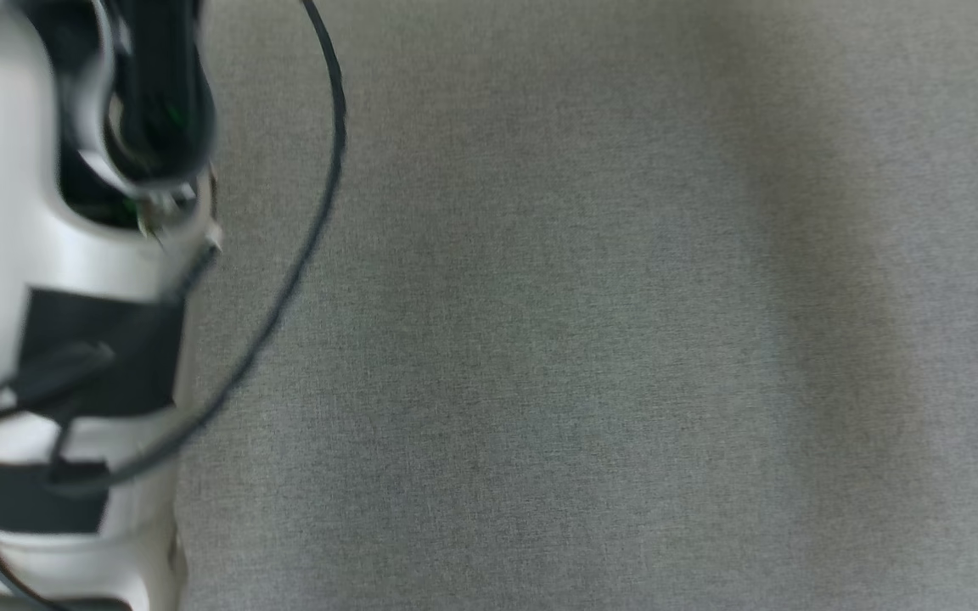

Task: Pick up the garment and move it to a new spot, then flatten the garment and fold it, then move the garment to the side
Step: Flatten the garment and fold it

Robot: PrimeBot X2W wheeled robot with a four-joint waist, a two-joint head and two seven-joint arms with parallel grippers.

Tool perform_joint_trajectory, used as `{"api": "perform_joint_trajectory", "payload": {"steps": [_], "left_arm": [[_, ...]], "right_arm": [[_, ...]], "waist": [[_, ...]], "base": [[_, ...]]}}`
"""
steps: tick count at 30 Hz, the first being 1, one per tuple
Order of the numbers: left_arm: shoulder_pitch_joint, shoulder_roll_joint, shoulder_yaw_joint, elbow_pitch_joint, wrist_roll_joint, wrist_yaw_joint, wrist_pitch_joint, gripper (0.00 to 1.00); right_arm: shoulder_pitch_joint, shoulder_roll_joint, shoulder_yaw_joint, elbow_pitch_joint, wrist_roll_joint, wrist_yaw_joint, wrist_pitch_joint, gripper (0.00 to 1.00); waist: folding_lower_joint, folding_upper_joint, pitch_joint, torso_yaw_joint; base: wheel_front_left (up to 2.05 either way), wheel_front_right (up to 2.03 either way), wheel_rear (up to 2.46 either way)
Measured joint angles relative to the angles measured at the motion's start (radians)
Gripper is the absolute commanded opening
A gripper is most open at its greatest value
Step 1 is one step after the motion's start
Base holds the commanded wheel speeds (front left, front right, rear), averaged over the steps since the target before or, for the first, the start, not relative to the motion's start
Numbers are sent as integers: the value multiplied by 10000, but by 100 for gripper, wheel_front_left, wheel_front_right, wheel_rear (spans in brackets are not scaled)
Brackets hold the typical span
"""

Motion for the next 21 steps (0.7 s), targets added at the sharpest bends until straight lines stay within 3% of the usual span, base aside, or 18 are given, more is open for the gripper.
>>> {"api": "perform_joint_trajectory", "payload": {"steps": [3, 6, 9, 10, 14, 21], "left_arm": [[773, 56, -224, -142, 113, -424, -221, 0], [2327, 418, -510, 176, 205, -696, -282, 0], [4519, 1131, -688, 1674, 230, -961, -330, 0], [4837, 1225, -740, 2104, 230, -1068, -405, 0], [5219, 1275, -748, 3310, 224, -1212, -631, 0], [5245, 1108, -545, 4548, 130, -1292, -1189, 0]], "right_arm": [[1283, -209, 247, -372, -109, 286, 84, 0], [3660, -178, 343, -378, -140, 318, 420, 0], [6909, 316, 757, 468, -142, 305, 671, 0], [7327, 439, 909, 727, -144, 305, 677, 0], [7726, 796, 974, 1097, -130, 265, 533, 0], [8217, 800, 986, 955, -130, 259, 311, 0]], "waist": [[-2, 0, 207, 56], [-2, 0, 409, 116], [-2, 1, 635, 180], [-2, 1, 660, 190], [-3, -1, 564, 166], [-4, -1, 14, 63]], "base": [[0, 0, 0], [0, 0, 0], [0, 0, 0], [0, 0, 0], [0, 0, 0], [0, 0, 0]]}}
